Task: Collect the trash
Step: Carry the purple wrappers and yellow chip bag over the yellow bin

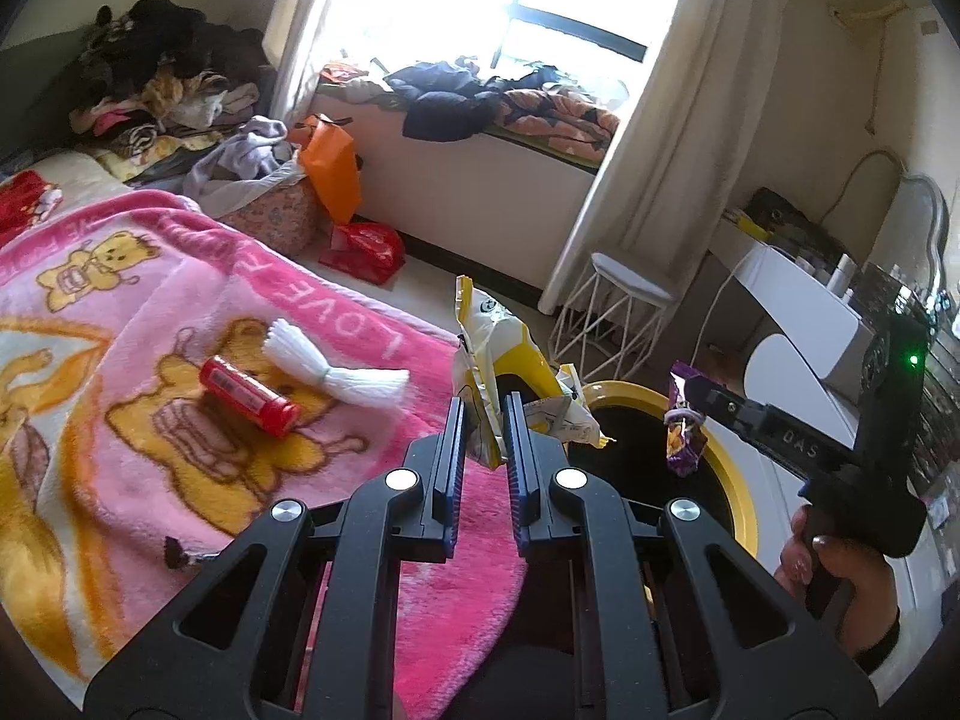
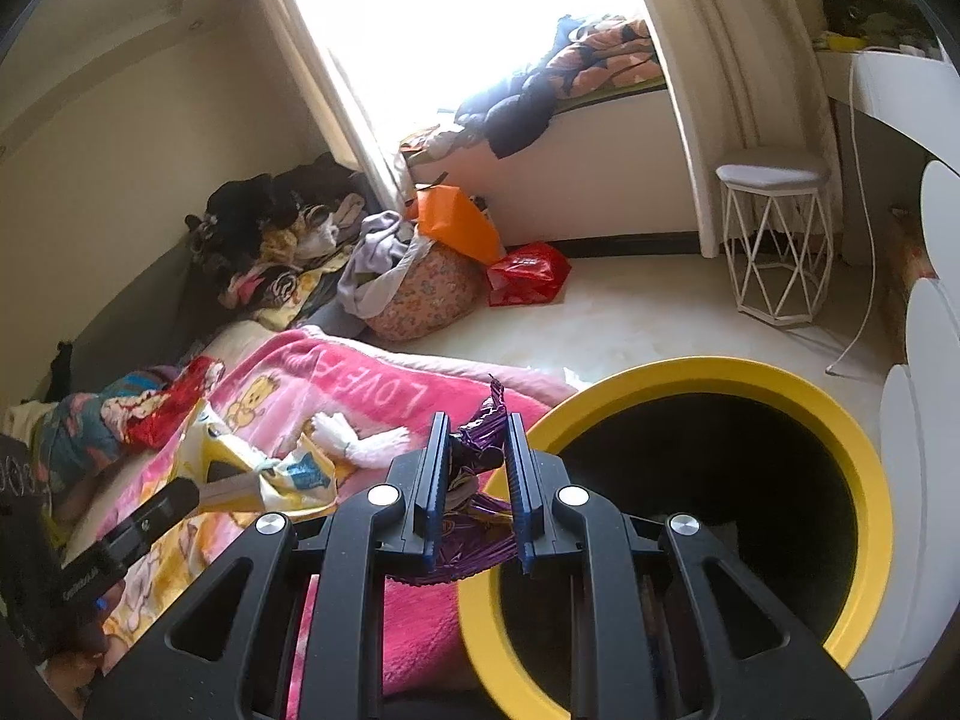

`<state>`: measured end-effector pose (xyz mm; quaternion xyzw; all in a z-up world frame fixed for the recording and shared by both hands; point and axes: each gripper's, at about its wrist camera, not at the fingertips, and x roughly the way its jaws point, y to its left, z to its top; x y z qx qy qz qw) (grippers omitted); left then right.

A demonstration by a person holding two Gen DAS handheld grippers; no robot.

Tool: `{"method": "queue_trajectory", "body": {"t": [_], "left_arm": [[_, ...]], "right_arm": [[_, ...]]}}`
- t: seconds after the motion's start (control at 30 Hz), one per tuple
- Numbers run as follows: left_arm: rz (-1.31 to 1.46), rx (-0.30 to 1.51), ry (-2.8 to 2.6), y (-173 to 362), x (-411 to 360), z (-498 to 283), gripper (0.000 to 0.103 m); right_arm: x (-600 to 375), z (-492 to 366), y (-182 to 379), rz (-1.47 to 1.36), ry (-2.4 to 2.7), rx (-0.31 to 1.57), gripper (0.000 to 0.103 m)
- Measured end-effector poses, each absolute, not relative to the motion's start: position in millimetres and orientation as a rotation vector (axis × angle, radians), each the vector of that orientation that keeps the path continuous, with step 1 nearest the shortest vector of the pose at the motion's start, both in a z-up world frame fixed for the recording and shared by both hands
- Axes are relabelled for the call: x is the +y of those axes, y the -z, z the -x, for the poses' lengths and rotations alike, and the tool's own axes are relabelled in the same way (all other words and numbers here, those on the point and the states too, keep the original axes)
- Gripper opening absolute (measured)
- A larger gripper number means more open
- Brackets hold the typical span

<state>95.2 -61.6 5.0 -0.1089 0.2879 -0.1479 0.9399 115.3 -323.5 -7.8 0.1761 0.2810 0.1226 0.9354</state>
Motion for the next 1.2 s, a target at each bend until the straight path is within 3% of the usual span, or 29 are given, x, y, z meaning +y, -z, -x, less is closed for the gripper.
{"method": "queue_trajectory", "body": {"t": [1.2], "left_arm": [[0.079, 0.663, 0.447, 24.2, -149.5, -97.5, 0.009]], "right_arm": [[-398.2, -120.5, 35.7, -0.406, -0.053, 0.607, 0.018]]}}
